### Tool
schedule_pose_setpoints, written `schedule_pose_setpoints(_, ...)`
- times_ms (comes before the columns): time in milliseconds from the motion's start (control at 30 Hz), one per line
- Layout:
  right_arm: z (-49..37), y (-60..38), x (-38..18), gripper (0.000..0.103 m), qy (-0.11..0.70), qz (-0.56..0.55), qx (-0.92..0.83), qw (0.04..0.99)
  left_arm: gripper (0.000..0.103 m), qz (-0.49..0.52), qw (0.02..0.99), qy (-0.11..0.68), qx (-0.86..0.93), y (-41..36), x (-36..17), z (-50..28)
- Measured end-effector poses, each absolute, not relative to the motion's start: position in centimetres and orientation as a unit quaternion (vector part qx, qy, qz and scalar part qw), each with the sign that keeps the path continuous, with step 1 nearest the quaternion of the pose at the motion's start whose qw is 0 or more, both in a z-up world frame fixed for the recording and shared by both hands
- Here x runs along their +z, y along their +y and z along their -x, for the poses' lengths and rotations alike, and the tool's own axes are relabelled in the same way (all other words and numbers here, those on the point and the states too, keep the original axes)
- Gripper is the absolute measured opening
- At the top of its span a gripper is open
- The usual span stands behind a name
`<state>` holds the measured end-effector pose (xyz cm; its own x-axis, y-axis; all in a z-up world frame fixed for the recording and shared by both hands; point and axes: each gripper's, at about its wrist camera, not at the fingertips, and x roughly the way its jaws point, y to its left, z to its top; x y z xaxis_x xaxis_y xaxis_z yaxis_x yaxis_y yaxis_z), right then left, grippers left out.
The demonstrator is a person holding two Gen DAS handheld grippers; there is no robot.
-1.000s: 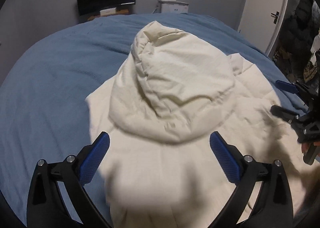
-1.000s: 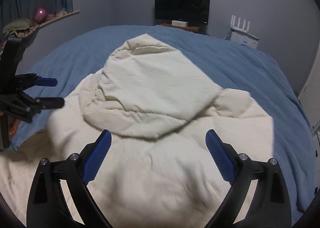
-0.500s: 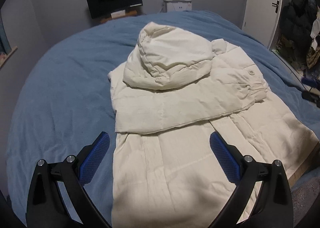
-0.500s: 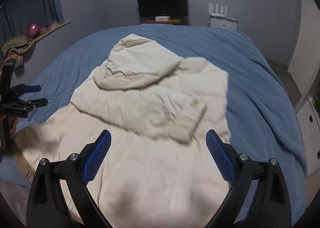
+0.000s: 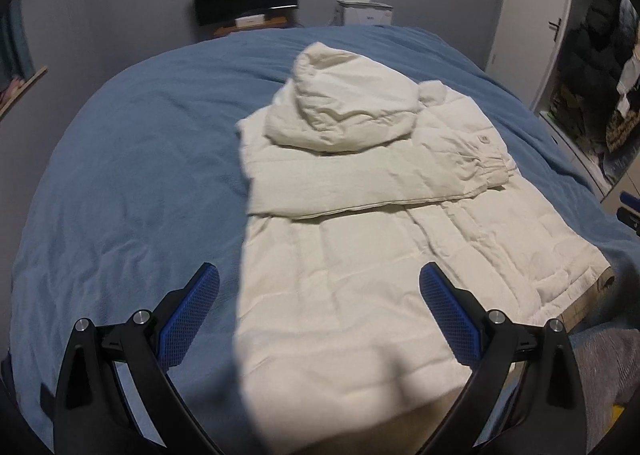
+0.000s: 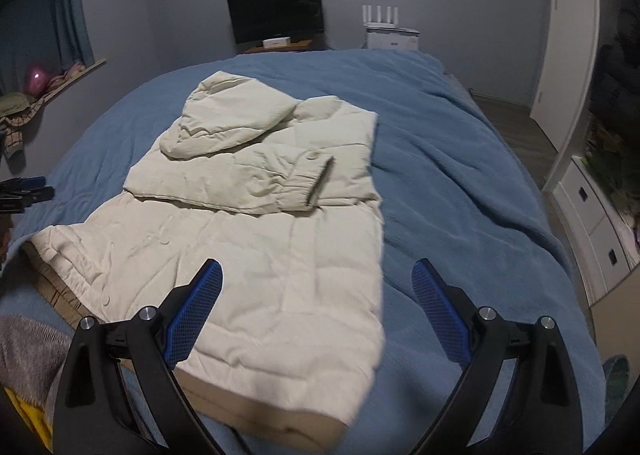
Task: Fold large clothes
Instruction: 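Move both tools to the tan hem band of the jacket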
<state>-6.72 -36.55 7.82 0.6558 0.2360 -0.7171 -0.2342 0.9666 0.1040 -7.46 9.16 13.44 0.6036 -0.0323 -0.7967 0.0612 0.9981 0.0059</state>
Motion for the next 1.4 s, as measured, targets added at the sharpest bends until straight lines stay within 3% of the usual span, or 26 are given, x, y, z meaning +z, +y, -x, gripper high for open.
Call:
schedule_pose_setpoints(267,8.5,-39.0,5.1,0.092,0.466,-0.013,0.124,0.876,0.094,0.007,0.883,0.468,-0.014,12.3,12.6,11.7)
schedule_pose_setpoints(400,9.3,-39.5,3.7,0.092,0.494,-0.029,0.136,0.859,0.081,0.035,0.863,0.503,-0.032,12.3,10.9,12.8)
schedule_pose_setpoints(700,10.6,-38.2,2.5,0.091,0.511,-0.01,0.156,0.845,0.08,0.075,0.841,0.533,-0.051,11.6,9.4,13.5)
schedule_pose_setpoints(833,10.7,-38.2,2.1,0.091,0.52,-0.016,0.16,0.839,0.074,0.093,0.84,0.531,-0.065,10.9,9.3,13.7)
schedule_pose_setpoints(1067,10.7,-37.8,1.2,0.074,0.534,-0.023,0.175,0.827,0.068,0.101,0.841,0.528,-0.065,10.9,8.9,13.6)
schedule_pose_setpoints(1400,7.9,-36.7,-1.4,0.072,0.571,-0.056,0.186,0.797,0.06,0.087,0.841,0.531,-0.065,10.6,7.9,12.8)
